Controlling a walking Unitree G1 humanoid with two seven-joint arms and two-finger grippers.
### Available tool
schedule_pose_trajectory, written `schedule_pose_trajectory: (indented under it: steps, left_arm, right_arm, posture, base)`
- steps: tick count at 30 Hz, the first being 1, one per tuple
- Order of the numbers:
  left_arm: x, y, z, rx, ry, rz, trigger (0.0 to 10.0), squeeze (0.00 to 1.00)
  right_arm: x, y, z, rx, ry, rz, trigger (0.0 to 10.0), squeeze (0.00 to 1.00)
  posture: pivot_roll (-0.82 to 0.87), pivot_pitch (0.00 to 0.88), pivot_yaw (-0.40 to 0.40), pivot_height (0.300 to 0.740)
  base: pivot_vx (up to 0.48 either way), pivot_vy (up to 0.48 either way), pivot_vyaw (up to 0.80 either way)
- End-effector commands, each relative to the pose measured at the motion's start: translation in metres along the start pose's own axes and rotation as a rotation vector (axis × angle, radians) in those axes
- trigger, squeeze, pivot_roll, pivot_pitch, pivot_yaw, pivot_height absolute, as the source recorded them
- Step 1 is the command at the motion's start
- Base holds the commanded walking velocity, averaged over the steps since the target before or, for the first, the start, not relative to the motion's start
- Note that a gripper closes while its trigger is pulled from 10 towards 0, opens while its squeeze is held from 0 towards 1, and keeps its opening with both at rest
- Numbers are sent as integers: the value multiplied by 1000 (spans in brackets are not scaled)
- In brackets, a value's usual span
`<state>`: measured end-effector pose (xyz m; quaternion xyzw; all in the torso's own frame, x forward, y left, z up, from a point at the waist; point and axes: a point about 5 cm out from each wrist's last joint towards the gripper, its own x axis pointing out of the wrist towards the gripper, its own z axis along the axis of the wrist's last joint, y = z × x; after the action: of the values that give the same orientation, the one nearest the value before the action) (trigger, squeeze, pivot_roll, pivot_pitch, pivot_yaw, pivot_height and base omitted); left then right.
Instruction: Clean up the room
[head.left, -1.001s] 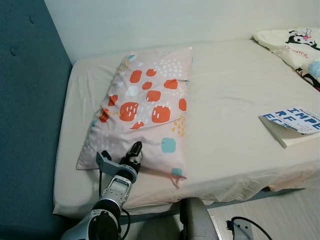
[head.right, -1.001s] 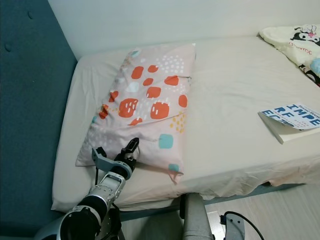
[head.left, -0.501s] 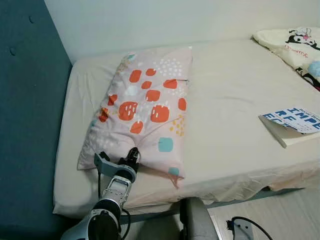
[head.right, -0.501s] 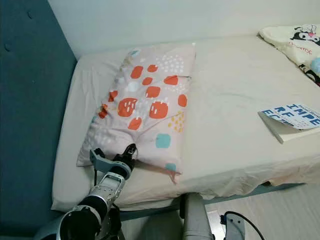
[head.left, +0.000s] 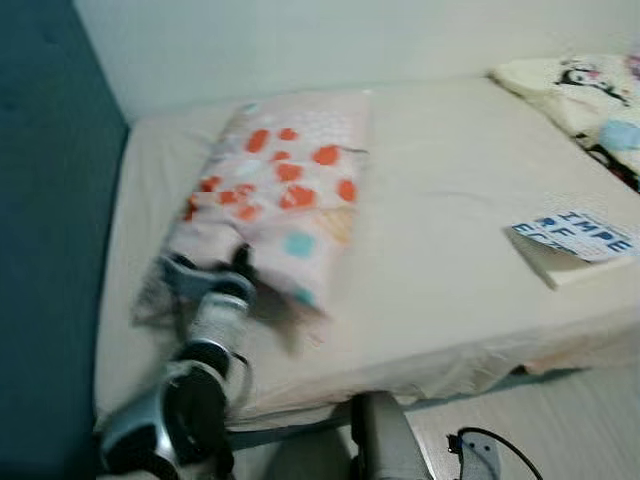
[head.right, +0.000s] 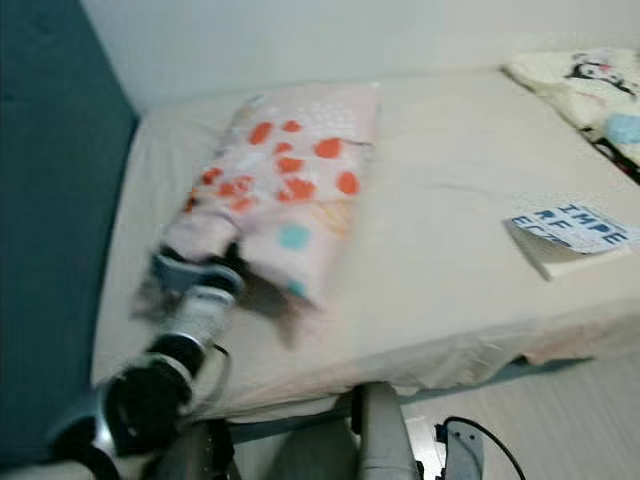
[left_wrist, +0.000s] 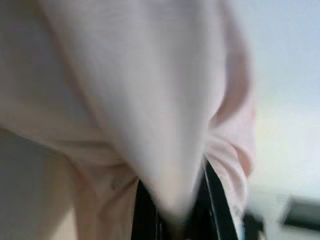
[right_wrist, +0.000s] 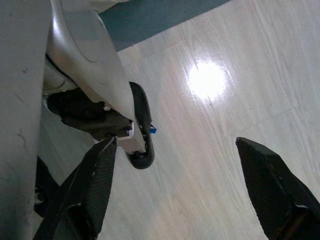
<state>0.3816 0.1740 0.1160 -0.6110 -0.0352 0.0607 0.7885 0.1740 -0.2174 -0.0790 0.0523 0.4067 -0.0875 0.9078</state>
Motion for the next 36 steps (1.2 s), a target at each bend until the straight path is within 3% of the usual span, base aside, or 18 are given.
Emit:
schedule_pose_trajectory:
  steps: [1, 4, 7, 10, 11, 12, 16, 20, 21, 24, 25, 30, 36]
  left_arm:
    - [-9, 29, 38, 50, -123, 124, 0, 0]
    - [-20, 48, 73, 133, -219, 225, 0, 0]
    - [-27, 59, 84, 199, -247, 283, 0, 0]
    - [-46, 82, 97, 372, -273, 412, 0, 0]
    - [-46, 82, 97, 372, -273, 412, 0, 0]
    - [-53, 89, 103, 455, -287, 464, 0, 0]
    - [-67, 102, 111, 551, -324, 560, 0, 0]
    - [-79, 112, 108, 609, -318, 604, 0, 0]
    - [-90, 119, 101, 637, -306, 623, 0, 0]
    - [-96, 120, 96, 642, -298, 621, 0, 0]
    - [-109, 119, 87, 652, -278, 611, 0, 0]
    - [-127, 110, 77, 659, -252, 597, 0, 0]
    - [-146, 79, 53, 676, -114, 453, 0, 0]
  right_arm:
    - [-2, 6, -12, 8, 48, 28, 10000, 0]
    - [-1, 7, -10, 6, 46, 36, 10000, 0]
    - [-1, 8, -9, 4, 46, 39, 10000, 0]
    - [0, 10, -8, -2, 48, 49, 10000, 0]
    - [0, 10, -8, -2, 48, 49, 10000, 0]
    - [1, 11, -7, -5, 48, 54, 10000, 0]
    - [2, 13, -4, -15, 48, 65, 10000, 0]
    - [3, 15, -1, -20, 45, 70, 10000, 0]
    - [4, 15, 2, -23, 41, 74, 10000, 0]
    - [4, 16, 3, -24, 40, 75, 10000, 0]
    - [4, 16, 3, -25, 40, 77, 10000, 0]
    - [4, 17, 3, -26, 43, 81, 10000, 0]
    - [5, 18, 4, -30, 49, 85, 10000, 0]
  posture:
    - [-89, 257, -12, 598]
    - [-78, 254, -16, 598]
    - [-67, 251, -20, 598]
    - [-47, 247, -27, 598]
    - [-47, 247, -27, 598]
    - [-41, 241, -32, 598]
    - [-27, 230, -35, 598]
    - [-19, 223, -30, 598]
    - [-15, 221, -27, 598]
    - [-12, 219, -26, 598]
    - [-5, 216, -23, 598]
    - [2, 214, -24, 598]
    - [15, 207, -20, 598]
  base:
    - [0, 0, 0]
    - [0, 0, 0]
    - [0, 0, 0]
    - [0, 0, 0]
    - [0, 0, 0]
    - [0, 0, 0]
    - [0, 0, 0]
    - [0, 0, 0]
    - [0, 0, 0]
    - [0, 0, 0]
    - [0, 0, 0]
    - [0, 0, 0]
    - [0, 0, 0]
